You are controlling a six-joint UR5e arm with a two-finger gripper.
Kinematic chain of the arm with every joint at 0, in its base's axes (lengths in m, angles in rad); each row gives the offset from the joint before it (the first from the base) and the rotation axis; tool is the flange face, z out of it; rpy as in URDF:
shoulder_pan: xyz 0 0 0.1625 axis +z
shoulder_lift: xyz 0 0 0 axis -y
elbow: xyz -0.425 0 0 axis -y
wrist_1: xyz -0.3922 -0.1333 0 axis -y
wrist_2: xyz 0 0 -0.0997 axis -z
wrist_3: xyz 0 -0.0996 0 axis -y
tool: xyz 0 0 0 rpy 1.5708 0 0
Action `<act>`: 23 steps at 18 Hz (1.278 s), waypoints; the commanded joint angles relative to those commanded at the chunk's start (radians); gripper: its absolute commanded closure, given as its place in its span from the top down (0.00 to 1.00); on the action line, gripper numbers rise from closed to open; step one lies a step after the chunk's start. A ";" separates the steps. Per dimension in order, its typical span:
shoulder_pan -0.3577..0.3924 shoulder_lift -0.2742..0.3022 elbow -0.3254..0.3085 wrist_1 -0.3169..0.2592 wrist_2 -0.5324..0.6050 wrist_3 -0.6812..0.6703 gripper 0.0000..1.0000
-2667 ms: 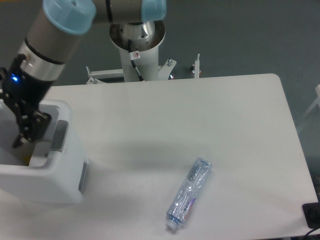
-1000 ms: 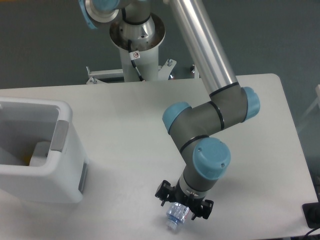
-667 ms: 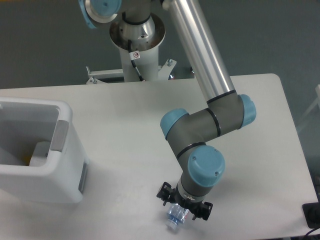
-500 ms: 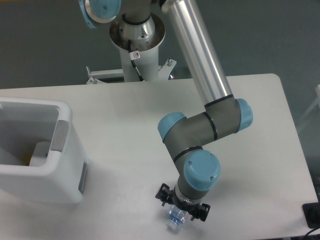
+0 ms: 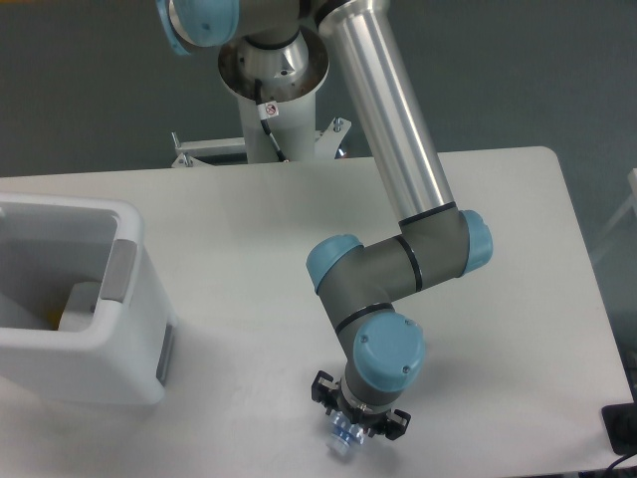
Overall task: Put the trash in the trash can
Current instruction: 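Lower and close the gripper around the bottle's cap end, then lift the bottle and carry it into the white bin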
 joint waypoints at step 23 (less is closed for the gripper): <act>0.008 0.287 -0.003 0.011 -0.569 -0.170 0.33</act>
